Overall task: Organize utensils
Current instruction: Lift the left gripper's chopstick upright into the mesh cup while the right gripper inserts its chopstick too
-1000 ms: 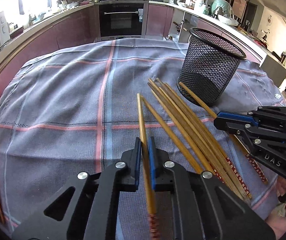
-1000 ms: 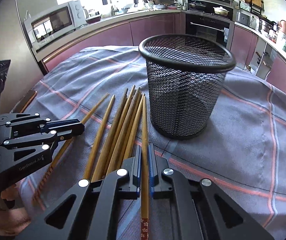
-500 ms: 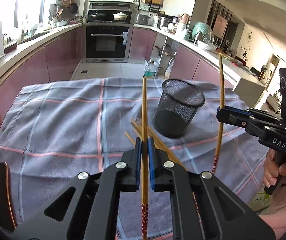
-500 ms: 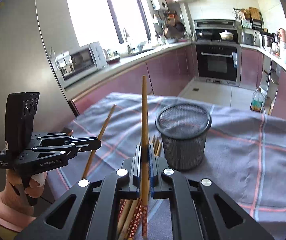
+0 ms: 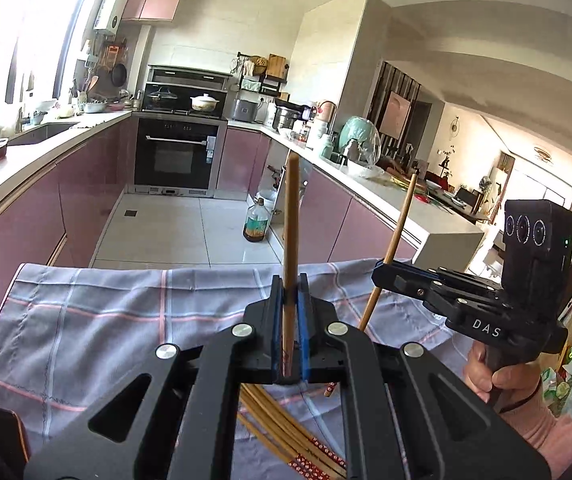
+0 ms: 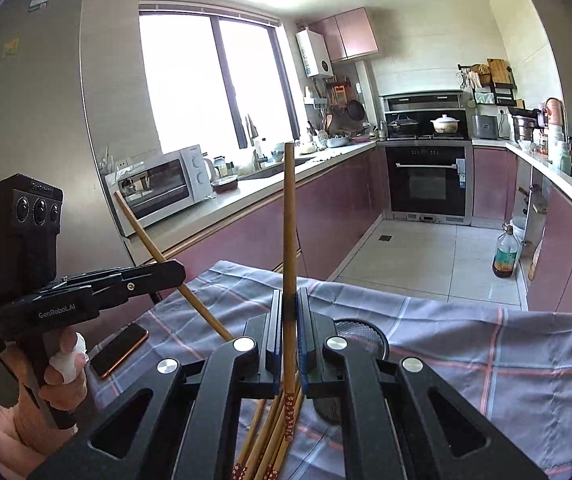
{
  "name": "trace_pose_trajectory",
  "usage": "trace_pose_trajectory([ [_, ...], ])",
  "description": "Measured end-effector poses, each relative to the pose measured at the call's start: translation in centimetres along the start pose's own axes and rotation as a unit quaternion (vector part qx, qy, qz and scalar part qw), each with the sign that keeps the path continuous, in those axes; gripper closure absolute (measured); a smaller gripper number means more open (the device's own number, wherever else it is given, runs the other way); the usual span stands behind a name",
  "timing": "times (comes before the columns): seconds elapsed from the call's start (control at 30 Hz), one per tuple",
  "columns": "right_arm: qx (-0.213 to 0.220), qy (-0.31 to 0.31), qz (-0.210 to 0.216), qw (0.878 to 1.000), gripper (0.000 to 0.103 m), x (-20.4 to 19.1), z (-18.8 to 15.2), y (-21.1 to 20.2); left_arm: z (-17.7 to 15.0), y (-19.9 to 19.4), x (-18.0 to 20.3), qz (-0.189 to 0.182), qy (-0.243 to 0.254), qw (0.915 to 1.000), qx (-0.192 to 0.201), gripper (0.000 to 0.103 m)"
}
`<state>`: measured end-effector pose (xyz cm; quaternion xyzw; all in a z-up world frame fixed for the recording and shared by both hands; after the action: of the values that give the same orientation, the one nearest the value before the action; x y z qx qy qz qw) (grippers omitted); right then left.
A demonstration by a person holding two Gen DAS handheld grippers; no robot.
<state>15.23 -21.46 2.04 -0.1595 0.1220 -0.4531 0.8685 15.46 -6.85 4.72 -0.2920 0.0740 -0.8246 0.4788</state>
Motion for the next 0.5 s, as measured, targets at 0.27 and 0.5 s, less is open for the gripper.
trace_pose_trajectory([
  [0.27, 0.030, -0.002, -0.022, 0.999, 0.098, 1.8, 3.1, 0.0, 4.8, 0.2, 2.8, -0.011, 0.005, 0.9995, 0.027, 0.096],
  [0.5, 0.034, 0.010, -0.049, 0.998, 0.098, 3.9, 3.8, 0.7, 7.1, 2.3, 4.8, -0.007, 0.020, 0.9992, 0.034, 0.096],
])
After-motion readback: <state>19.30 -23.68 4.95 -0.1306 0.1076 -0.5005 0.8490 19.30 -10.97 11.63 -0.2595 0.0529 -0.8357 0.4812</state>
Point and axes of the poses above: each gripper's, at about its wrist camera, not at the fingertips, and y roughly the way its jaws point, x to its right, z to its top, the point moved 9 cm from there along y, roughly the way its jaws point, and after that the axes turned 10 degrees about -y, right-handed, at the moved point
